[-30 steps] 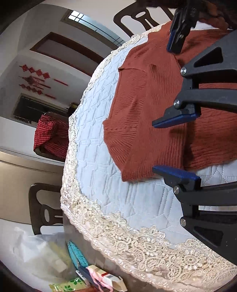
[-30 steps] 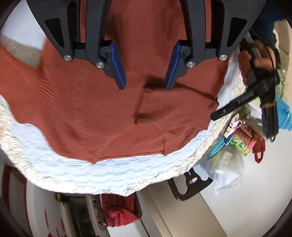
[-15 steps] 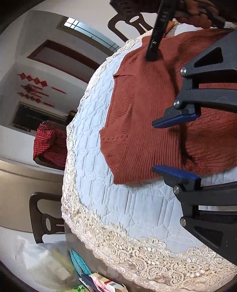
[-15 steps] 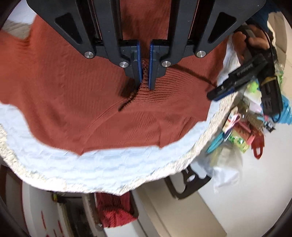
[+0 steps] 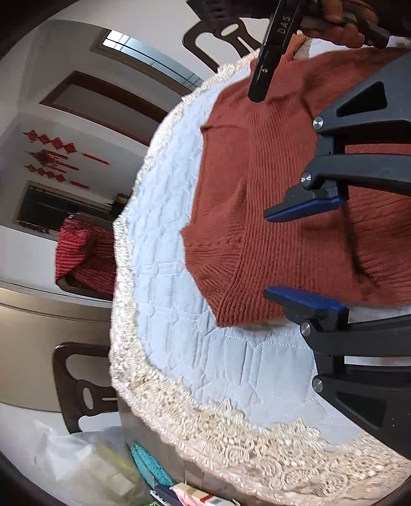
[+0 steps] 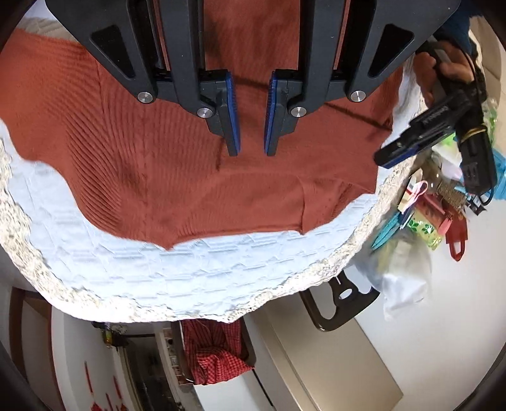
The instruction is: Fold small clothes
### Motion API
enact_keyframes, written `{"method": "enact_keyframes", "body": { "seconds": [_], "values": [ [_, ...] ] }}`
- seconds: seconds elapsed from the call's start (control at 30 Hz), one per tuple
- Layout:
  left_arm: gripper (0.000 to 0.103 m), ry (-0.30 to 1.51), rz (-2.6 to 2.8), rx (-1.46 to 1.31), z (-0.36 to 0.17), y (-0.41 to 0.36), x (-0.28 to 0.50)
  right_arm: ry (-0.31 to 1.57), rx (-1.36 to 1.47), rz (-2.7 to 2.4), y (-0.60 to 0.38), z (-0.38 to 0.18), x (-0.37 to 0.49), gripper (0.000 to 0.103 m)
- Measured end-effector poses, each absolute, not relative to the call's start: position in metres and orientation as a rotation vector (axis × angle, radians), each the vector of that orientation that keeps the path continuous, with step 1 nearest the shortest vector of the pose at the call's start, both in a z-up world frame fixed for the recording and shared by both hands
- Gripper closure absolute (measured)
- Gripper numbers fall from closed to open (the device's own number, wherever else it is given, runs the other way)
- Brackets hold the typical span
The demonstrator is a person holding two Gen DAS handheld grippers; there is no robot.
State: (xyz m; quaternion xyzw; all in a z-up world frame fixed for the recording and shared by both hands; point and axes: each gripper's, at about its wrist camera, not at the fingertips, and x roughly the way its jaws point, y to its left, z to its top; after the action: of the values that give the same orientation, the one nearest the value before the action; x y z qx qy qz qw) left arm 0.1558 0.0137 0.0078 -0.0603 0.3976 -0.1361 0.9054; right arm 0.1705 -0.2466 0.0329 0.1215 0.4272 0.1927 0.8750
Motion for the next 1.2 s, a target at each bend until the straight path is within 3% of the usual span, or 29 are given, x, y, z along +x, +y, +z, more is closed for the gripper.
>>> {"method": "enact_keyframes", "body": {
  "seconds": [0.13, 0.8, 0.87, 1.0, 1.2],
  "values": [
    [0.058, 0.851, -0.285, -0.119, -0.002, 0.013, 0.158, 0.991, 0.223, 0.388, -0.24, 0.003, 0.196, 0.09],
    [0.058, 0.838, -0.235, -0.104, 0.016, 0.019, 0.085, 0.933, 0.162, 0.416, -0.264, 0.021, 0.107, 0.088],
    [0.058, 0.832, -0.223, -0.087, 0.018, 0.014, 0.078, 0.923, 0.162, 0.41, -0.268, 0.023, 0.098, 0.086],
    [0.057, 0.804, -0.234, -0.051, 0.024, 0.005, 0.069, 0.902, 0.176, 0.405, -0.277, 0.026, 0.081, 0.074],
    [0.057, 0.786, -0.226, -0.034, 0.032, -0.007, 0.068, 0.887, 0.185, 0.392, -0.288, 0.026, 0.061, 0.073]
  ]
}}
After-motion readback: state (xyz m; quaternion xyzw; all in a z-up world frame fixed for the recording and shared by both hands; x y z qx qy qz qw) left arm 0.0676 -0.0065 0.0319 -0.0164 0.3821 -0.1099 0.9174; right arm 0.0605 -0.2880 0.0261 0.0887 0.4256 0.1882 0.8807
